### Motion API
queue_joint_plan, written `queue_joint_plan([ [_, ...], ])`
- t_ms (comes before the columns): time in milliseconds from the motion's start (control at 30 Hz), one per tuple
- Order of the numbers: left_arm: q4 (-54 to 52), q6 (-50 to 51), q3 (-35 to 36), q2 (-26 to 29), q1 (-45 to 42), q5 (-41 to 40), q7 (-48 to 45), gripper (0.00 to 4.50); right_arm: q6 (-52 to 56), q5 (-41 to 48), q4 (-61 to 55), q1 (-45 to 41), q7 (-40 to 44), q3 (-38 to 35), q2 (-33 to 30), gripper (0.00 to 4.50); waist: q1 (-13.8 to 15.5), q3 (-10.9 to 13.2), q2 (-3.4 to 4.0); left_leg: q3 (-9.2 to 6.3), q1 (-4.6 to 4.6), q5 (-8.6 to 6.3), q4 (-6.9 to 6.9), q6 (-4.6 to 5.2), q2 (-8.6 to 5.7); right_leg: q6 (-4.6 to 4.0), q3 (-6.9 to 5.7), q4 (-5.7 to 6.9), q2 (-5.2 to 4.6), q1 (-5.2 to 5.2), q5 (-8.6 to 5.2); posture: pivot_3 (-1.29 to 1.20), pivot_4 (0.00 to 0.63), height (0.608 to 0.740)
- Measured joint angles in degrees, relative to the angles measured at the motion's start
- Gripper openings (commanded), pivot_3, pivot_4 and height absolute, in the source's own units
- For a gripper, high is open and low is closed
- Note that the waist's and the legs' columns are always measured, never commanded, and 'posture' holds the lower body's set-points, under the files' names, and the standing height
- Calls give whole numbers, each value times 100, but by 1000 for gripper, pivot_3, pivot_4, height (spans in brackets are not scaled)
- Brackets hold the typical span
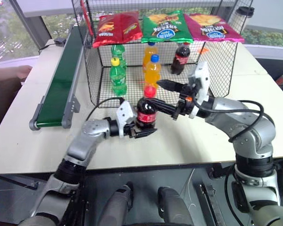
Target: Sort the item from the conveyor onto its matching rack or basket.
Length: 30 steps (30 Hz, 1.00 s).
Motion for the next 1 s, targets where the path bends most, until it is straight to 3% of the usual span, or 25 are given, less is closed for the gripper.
queue_joint_plan([
  [300, 466, -422, 15, -411, -311, 259, 45, 3003, 117, 168, -167, 0, -130, -15, -34, 4500, 9, 0, 0, -1, 0, 4, 4, 9, -2, 1, -4, 1, 1, 2, 0, 0, 150, 738],
  [400, 478, -443, 24, -473, -311, 264, 49, 3003, 95, 127, -162, 0, -145, -6, -43, 3639, 13, 0, 0, -1, 0, 6, 4, 12, -1, 2, -5, 2, 1, 3, 1, 0, 150, 738],
  [567, 480, -404, 69, -479, -309, 264, 75, 3003, -61, 14, -128, -1, -186, -1, -42, 1128, 11, 0, 0, -1, 0, 6, 5, 12, -2, 2, -6, 4, 2, 3, 1, 0, 150, 738],
  [867, 481, -395, 83, -554, -309, 268, 154, 3003, -113, -9, -106, -6, -237, 20, -33, 1116, 13, 0, 0, -1, 1, 7, 6, 13, -2, 3, -5, 4, 2, 4, 2, 0, 150, 738],
  [967, 491, -426, 179, -579, -310, 254, 226, 4460, -98, -6, -76, -24, -284, 17, -29, 1116, 13, 0, 0, -2, 1, 7, 7, 14, -2, 4, -5, 5, 3, 4, 2, 0, 150, 738],
  [1000, 484, -479, 292, -613, -338, 220, 236, 4460, -64, -8, -4, -22, -314, 34, -16, 1116, 13, 0, 0, -2, 2, 7, 7, 13, -2, 4, -5, 5, 3, 4, 2, 0, 150, 738],
])
